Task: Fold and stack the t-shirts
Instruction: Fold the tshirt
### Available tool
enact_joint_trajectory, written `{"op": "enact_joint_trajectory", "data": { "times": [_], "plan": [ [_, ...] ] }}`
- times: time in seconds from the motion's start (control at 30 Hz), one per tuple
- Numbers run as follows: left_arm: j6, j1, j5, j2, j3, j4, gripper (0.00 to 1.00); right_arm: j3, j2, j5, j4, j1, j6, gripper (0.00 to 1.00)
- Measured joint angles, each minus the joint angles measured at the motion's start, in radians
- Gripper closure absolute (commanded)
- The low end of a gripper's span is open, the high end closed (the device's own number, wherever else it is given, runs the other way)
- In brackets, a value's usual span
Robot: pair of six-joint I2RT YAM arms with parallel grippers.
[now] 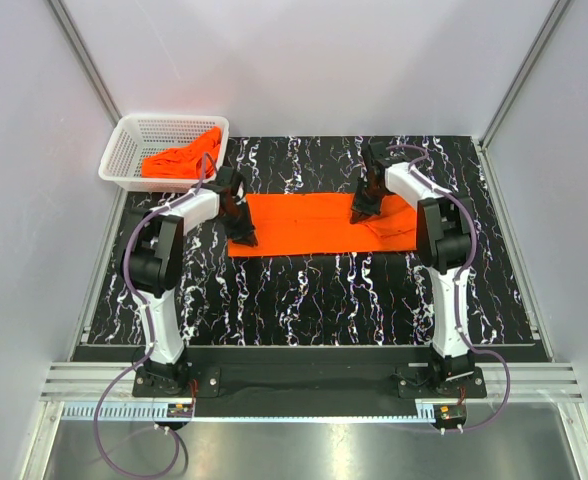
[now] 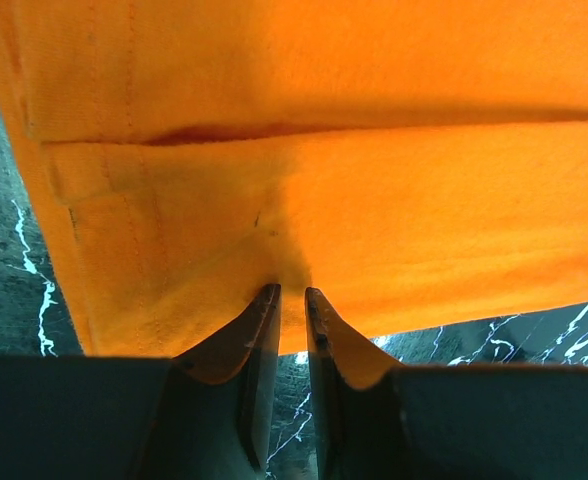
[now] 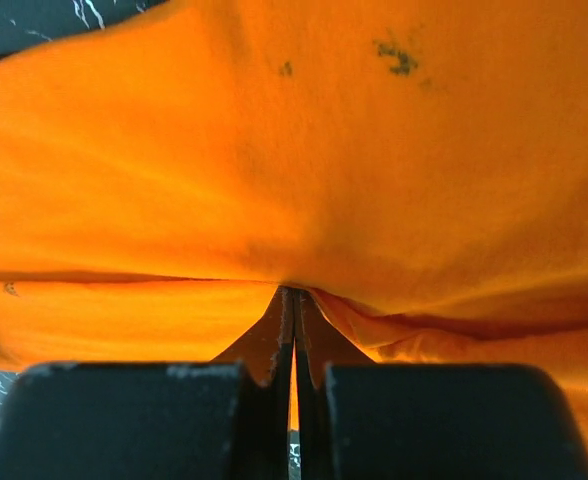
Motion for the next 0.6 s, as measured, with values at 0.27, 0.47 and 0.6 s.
{"op": "enact_joint_trajectory", "data": {
  "times": [0.27,0.47,0.6],
  "plan": [
    [0.022,0.001,0.000,-0.033,0.012,-0.054,0.69,0.027,0.020,-0.017,-0.006,-0.009,-0.018,0.91],
    [0.047,0.001,0.000,-0.035,0.091,-0.072,0.70,0.027,-0.019,-0.018,-0.052,-0.011,-0.034,0.53],
    [0.055,0.001,0.001,0.006,0.151,-0.072,0.71,0.014,-0.130,-0.016,-0.084,-0.021,-0.041,0.52]
  ]
}}
